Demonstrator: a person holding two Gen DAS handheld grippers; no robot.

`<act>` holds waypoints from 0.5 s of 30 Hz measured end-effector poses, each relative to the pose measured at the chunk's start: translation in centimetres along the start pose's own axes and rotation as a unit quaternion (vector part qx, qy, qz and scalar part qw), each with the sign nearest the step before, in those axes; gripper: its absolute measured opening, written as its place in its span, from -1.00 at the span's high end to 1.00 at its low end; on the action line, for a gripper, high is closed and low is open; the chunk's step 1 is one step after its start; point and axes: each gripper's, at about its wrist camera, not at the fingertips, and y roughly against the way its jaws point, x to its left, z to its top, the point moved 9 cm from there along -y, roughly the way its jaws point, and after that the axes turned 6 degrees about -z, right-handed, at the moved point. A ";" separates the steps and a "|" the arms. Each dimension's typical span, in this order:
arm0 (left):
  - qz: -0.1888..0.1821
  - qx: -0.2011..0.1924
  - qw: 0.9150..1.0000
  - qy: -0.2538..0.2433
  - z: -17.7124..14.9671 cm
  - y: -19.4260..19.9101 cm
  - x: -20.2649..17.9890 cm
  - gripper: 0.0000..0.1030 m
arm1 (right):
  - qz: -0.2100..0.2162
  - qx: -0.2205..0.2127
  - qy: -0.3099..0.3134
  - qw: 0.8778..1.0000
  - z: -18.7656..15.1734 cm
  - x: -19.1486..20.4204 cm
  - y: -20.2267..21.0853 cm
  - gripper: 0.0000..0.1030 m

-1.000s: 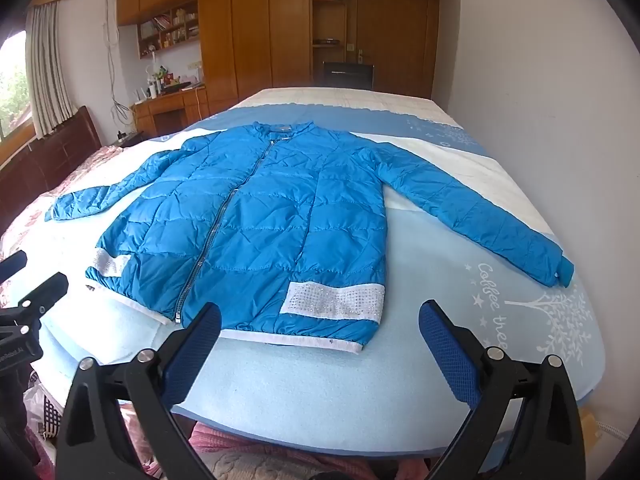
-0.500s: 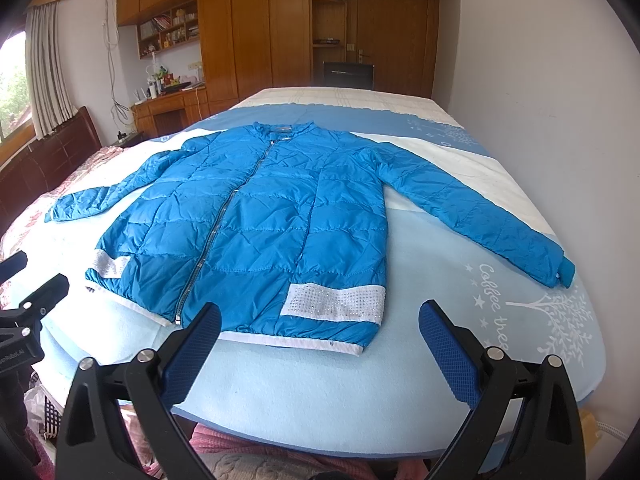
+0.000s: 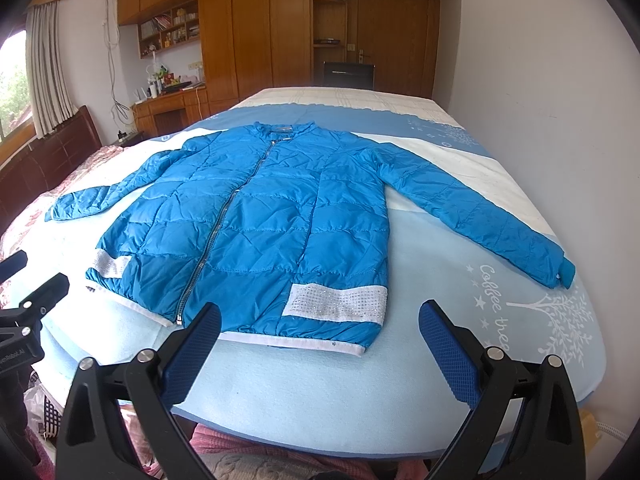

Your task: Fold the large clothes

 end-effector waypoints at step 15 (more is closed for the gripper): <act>0.000 0.000 1.000 0.000 0.0 0.0 0.0 -0.94 | 0.000 0.000 0.000 1.000 0.0 0.1 0.0 -0.92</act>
